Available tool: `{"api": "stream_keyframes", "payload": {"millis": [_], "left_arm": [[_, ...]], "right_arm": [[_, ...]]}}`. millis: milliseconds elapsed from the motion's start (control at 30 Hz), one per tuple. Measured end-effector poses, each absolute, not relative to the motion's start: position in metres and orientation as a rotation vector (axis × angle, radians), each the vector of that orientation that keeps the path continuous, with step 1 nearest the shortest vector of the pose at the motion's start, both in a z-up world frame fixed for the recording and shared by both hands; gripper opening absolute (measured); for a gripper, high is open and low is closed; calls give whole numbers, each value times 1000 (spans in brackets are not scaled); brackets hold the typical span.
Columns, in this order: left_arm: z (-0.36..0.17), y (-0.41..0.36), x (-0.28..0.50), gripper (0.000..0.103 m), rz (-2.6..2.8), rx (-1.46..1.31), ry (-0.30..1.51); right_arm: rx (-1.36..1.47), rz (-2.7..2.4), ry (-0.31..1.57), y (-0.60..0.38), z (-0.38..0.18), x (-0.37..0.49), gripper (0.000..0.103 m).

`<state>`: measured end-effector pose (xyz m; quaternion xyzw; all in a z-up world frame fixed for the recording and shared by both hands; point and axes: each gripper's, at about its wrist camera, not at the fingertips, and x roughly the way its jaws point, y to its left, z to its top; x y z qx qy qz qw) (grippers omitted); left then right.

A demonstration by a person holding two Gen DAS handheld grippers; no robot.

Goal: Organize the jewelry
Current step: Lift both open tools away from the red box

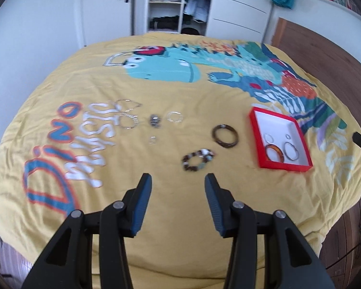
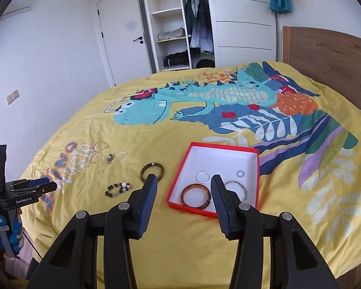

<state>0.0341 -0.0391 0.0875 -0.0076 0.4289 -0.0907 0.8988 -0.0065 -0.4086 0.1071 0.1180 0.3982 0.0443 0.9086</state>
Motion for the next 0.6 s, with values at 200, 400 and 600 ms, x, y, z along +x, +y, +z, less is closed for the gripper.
{"api": "stream_keyframes", "payload": {"millis": [200, 400, 600], "left_arm": [[100, 13, 6, 44, -136, -86, 825], [96, 39, -12, 44, -110, -108, 817], [85, 62, -20, 44, -72, -146, 822]], "right_arm": [[246, 97, 793, -389, 126, -28, 48], [257, 103, 784, -371, 135, -35, 50], [239, 135, 794, -345, 135, -31, 51]]}}
